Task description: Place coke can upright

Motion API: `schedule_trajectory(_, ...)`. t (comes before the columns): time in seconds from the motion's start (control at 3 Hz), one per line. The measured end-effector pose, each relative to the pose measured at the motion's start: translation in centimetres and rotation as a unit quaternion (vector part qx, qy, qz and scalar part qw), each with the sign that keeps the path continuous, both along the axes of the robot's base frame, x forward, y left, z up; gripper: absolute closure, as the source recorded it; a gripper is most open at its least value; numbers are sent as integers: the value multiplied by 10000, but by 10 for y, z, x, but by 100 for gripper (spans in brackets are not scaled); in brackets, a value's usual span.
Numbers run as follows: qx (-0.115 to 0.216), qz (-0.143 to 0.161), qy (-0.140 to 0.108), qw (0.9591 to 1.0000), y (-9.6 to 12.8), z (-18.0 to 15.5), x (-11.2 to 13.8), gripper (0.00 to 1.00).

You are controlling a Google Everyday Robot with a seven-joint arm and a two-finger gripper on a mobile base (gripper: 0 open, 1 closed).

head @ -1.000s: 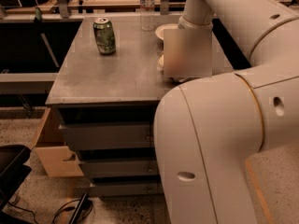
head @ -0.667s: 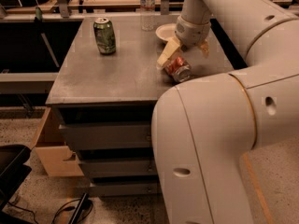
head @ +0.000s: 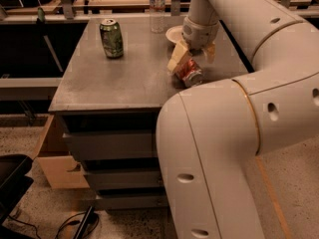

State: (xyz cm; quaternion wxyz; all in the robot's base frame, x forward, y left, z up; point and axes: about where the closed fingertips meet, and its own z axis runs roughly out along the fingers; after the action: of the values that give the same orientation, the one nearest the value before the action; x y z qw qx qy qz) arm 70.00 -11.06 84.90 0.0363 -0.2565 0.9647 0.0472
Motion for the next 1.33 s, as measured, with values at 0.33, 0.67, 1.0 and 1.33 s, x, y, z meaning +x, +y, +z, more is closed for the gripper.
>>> schedule_trajectory(0.33, 15, -6, -60, 10000, 2, -3, 5, 41)
schedule_trajectory(0.67, 25, -8, -104, 9999, 3, -6, 9, 64)
schedule_trajectory(1.0, 33, -9, -139, 9999, 5, -9, 12, 88)
schedule_trajectory(1.33, 36, -9, -153, 9999, 6, -9, 14, 100)
